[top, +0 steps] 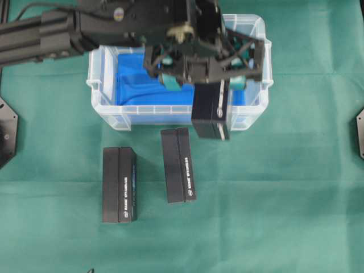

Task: Take the box out of the case with the left arm.
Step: 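Lift the right black box up out of the case, then carry the box forward and lower it onto the table right of the others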

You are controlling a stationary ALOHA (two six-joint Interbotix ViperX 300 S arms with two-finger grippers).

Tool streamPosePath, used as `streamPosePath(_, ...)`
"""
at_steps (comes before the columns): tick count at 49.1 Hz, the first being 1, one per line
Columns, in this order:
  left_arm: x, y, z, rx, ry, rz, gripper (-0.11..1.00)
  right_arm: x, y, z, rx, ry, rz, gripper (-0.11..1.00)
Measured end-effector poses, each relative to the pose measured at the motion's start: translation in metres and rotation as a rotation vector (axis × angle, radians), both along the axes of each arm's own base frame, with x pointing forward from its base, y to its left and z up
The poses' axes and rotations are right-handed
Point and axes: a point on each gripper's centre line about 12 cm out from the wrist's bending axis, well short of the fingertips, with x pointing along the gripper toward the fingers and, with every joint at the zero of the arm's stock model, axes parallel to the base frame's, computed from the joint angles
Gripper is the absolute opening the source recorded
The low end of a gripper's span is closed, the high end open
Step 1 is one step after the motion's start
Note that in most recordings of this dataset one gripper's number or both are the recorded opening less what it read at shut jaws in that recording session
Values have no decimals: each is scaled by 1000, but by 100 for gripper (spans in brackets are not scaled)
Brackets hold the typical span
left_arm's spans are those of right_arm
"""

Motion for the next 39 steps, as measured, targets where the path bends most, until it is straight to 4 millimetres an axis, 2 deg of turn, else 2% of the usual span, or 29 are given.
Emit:
streamPosePath(31, -3, -90, 0, -48, -10, -8, 61, 0, 0, 0, 0, 0, 2, -1)
streamPosePath(39, -5, -106, 0, -58, -12, -11, 61, 0, 0, 0, 0, -2, 0, -1)
